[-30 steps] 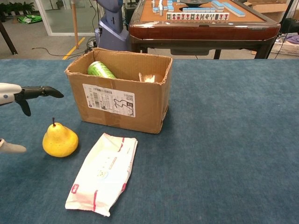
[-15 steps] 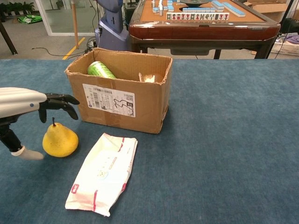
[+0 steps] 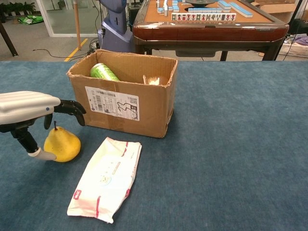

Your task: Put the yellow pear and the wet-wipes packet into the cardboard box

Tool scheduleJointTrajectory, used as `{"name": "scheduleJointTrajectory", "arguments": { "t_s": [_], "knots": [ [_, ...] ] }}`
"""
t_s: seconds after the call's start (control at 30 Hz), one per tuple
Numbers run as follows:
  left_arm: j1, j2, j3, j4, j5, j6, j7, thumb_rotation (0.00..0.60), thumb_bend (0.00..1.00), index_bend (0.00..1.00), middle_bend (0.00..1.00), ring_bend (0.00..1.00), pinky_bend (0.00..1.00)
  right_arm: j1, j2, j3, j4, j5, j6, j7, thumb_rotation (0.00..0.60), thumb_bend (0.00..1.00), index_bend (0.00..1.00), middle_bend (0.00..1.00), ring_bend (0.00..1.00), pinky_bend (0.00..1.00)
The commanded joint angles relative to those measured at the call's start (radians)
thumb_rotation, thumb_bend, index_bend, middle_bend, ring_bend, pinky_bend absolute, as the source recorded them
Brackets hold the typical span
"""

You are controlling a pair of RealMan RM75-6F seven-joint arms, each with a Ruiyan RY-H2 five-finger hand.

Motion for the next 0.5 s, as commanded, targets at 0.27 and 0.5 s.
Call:
{"name": "scheduleJointTrajectory", "arguments": {
  "t_s": [0.27, 0.5],
  "knots": [
    [-0.02, -0.025, 0.018, 0.013, -0.031, 0.008, 0.035, 0.6, 0.13, 0.29, 0.12, 0.2, 0.55, -0.001, 0.002, -0.001, -0.003, -0.004, -0.003, 0.003, 0.6, 0.03, 0.43, 0.35, 0.23, 0.25],
    [-0.032, -0.044, 0.026, 0.036, -0.049, 0.005, 0.039, 0.6, 0.13, 0.31, 0.12, 0.21, 0.59, -0.001, 0.003, -0.001, -0.005, -0.002, -0.008, 0.003, 0.6, 0.03, 0.43, 0.35, 0.23, 0.25]
  ]
}}
